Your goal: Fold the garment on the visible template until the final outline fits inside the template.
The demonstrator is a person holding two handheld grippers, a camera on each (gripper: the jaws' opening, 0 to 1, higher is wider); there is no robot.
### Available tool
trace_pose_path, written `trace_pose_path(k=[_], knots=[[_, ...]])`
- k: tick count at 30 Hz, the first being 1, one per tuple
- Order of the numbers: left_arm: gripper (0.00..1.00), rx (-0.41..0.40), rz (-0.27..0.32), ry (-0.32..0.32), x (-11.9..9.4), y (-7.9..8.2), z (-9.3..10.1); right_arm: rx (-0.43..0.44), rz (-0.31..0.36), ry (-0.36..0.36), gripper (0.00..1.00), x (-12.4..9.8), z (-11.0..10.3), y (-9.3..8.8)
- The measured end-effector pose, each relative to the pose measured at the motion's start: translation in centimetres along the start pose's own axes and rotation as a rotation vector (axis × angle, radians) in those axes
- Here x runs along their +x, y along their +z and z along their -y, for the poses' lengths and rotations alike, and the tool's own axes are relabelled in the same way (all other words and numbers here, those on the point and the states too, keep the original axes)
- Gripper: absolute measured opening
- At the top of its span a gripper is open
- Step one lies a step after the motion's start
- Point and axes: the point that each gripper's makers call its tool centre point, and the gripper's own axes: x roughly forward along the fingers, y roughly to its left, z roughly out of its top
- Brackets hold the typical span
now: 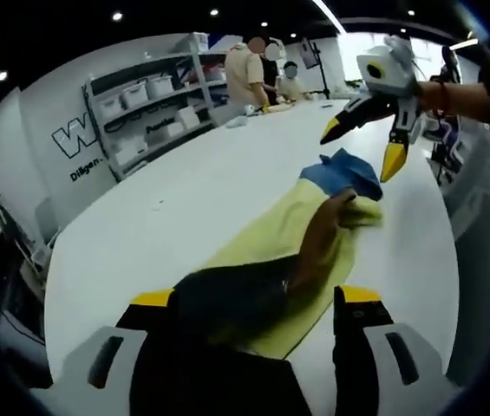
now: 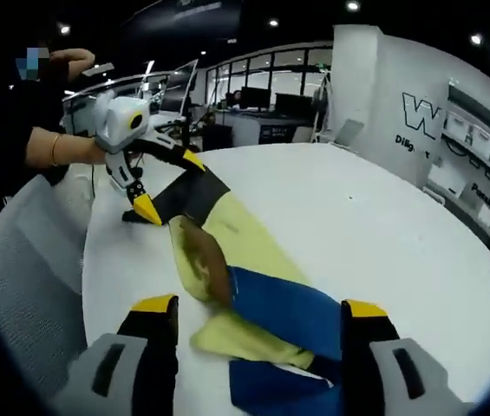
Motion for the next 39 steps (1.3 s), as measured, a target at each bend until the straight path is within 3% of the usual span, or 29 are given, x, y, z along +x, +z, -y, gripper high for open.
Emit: trace_pose_path(k=[7,11,13,15,18,22,26,32,39], knots=[[0.66,0.023,-0.036,0.044,1.6,-0.7,0.3,-0.098,-0.019,0.02,0.52,1.2,-1.2,0.0],[0.61,0.076,-0.057,0.031,2.1,-1.1,1.1,-0.128,-0.028,0.023,0.42,1.7,-1.6,-0.1],[0.57,0.163,-0.082,0.051,2.2,-1.3,1.0,-0.195,-0.064,-0.003,0.38,2.1,-1.1,-0.9],[0.52,0.168,-0.073,0.051,2.4,-1.2,1.3,-0.231,-0.073,-0.019,0.33,2.2,-1.0,-1.2],[0.44,0.191,-0.073,0.065,2.7,-1.2,1.0,-0.23,-0.065,-0.016,0.23,2.2,-1.0,-1.4],[0.37,0.186,-0.085,0.051,3.1,-1.5,1.2,-0.247,-0.082,-0.04,0.18,2.3,-0.4,-1.7],[0.27,0.179,-0.086,0.043,3.2,-1.5,1.3,-0.244,-0.071,-0.027,0.0,2.3,-0.5,-1.5],[0.09,0.16,-0.089,0.035,3.0,-1.3,1.4,-0.218,-0.076,-0.024,0.0,2.1,-0.3,-1.2],[0.06,0.148,-0.087,0.008,2.0,-0.1,1.4,-0.154,-0.039,-0.047,0.0,1.3,0.7,0.2]])
